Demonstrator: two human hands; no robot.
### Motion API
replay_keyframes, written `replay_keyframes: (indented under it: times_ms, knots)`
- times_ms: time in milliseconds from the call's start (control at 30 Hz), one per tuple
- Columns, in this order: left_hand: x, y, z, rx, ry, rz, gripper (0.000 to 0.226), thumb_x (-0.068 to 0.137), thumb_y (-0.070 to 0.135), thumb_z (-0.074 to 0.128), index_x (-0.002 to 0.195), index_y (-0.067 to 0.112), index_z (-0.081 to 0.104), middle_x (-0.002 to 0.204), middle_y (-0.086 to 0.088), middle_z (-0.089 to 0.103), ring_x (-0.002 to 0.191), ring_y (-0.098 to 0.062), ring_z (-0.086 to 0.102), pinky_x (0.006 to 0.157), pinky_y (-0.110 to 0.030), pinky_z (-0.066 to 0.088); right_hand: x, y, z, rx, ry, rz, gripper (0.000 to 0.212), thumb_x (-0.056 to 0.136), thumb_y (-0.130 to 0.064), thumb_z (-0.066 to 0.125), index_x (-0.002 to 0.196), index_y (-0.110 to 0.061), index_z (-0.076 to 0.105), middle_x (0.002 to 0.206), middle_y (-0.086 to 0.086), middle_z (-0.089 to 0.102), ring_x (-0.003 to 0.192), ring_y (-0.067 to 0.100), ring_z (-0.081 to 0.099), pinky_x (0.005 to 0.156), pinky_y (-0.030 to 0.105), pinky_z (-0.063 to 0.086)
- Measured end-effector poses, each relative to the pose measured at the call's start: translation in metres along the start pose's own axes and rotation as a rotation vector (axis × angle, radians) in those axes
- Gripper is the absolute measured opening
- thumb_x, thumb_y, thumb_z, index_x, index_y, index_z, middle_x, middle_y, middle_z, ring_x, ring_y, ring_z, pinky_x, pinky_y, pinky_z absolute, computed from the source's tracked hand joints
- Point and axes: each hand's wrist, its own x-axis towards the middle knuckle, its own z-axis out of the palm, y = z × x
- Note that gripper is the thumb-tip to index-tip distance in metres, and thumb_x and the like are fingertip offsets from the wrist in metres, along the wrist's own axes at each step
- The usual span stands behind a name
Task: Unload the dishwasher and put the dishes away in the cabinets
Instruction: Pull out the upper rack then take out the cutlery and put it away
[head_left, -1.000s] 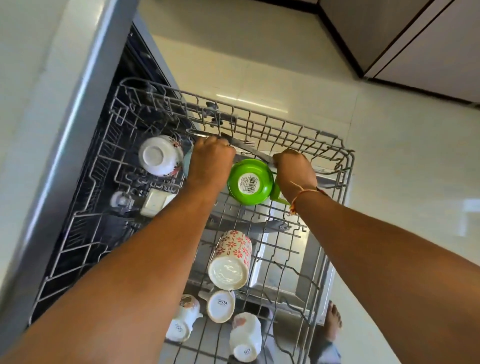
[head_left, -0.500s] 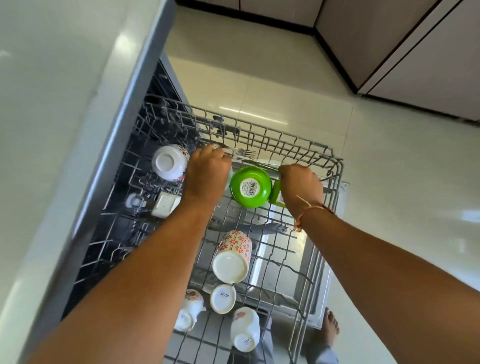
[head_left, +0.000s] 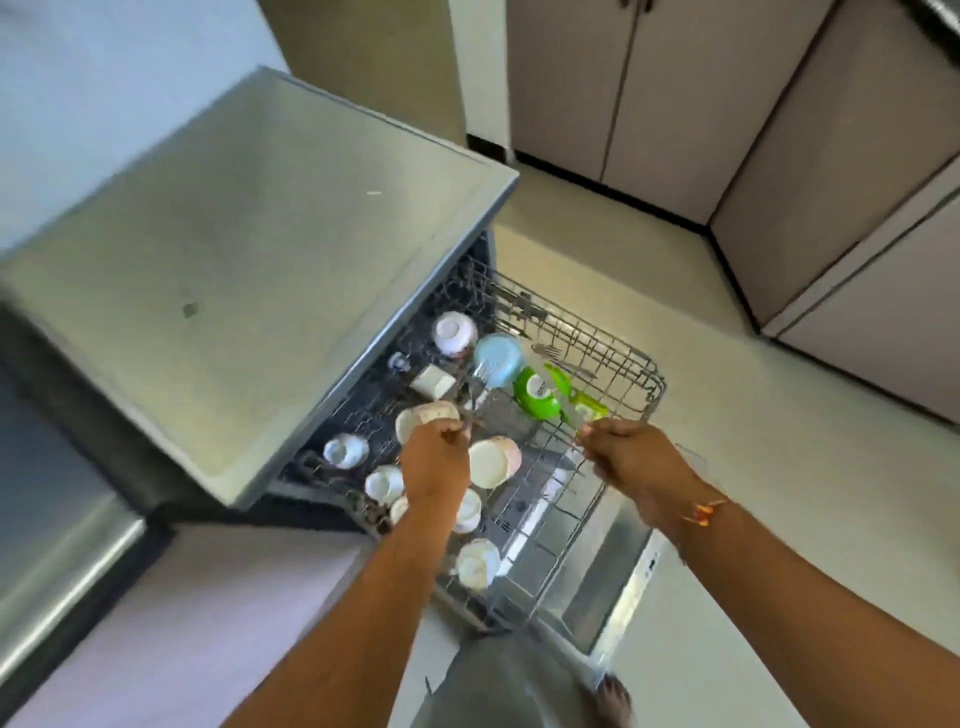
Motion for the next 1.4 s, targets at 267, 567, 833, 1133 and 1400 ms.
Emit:
replay_keyframes:
  times_ms: [267, 567, 833, 1133, 1400]
  knots:
    - [-0.198, -0.032, -0.085, -0.829, 0.107, -0.352, 0.007, 0.089, 0.008, 0.068, 0.094, 0.009, 0.073, 0.085, -0.010, 0.075, 0.078, -0.025, 0.071, 0.077, -0.040, 0.060, -0.155, 0.016, 0.009, 0.002, -0.548, 0.106, 0.010, 0.087, -0.008, 0.070, 0.090, -0.011, 0.078, 0.081, 0.006, 0.070, 0.064, 0.009, 0.057, 0.051, 0.018, 0.042]
    - [-0.399, -0.123, -0.208, -1.240, 0.616, -0.386, 0.017, 0.090, 0.011, 0.068, 0.105, 0.006, 0.071, 0.089, -0.011, 0.074, 0.080, -0.020, 0.071, 0.067, -0.030, 0.057, -0.326, 0.049, 0.113, -0.347, -0.973, 0.008, 0.020, 0.084, -0.014, 0.074, 0.103, -0.011, 0.076, 0.094, 0.007, 0.077, 0.073, 0.009, 0.065, 0.062, 0.020, 0.053]
    - [-0.565, -0.198, -0.306, -1.208, 1.188, -0.256, 0.010, 0.091, 0.007, 0.065, 0.099, 0.006, 0.071, 0.086, -0.010, 0.074, 0.073, -0.015, 0.069, 0.071, -0.028, 0.059, -0.517, 0.097, 0.213, -0.513, -1.328, -0.085, 0.013, 0.089, -0.017, 0.070, 0.098, -0.010, 0.077, 0.093, 0.010, 0.077, 0.076, 0.016, 0.068, 0.066, 0.026, 0.058]
    - [-0.774, -0.248, -0.420, -0.873, 1.673, -0.202, 0.008, 0.088, 0.012, 0.070, 0.093, 0.011, 0.076, 0.083, -0.014, 0.073, 0.068, -0.015, 0.065, 0.062, -0.022, 0.055, -0.748, 0.170, 0.279, -0.484, -1.747, -0.108, 0.019, 0.078, -0.011, 0.078, 0.097, -0.010, 0.078, 0.091, 0.009, 0.077, 0.069, 0.008, 0.065, 0.060, 0.021, 0.052]
    - [-0.885, -0.255, -0.497, -0.609, 1.889, -0.259, 0.007, 0.089, 0.018, 0.069, 0.093, 0.018, 0.074, 0.085, 0.002, 0.075, 0.081, -0.014, 0.070, 0.065, -0.018, 0.056, -0.889, 0.191, 0.312, -0.390, -2.029, -0.224, 0.011, 0.083, -0.007, 0.073, 0.093, -0.011, 0.077, 0.088, 0.009, 0.075, 0.072, 0.012, 0.064, 0.066, 0.025, 0.052]
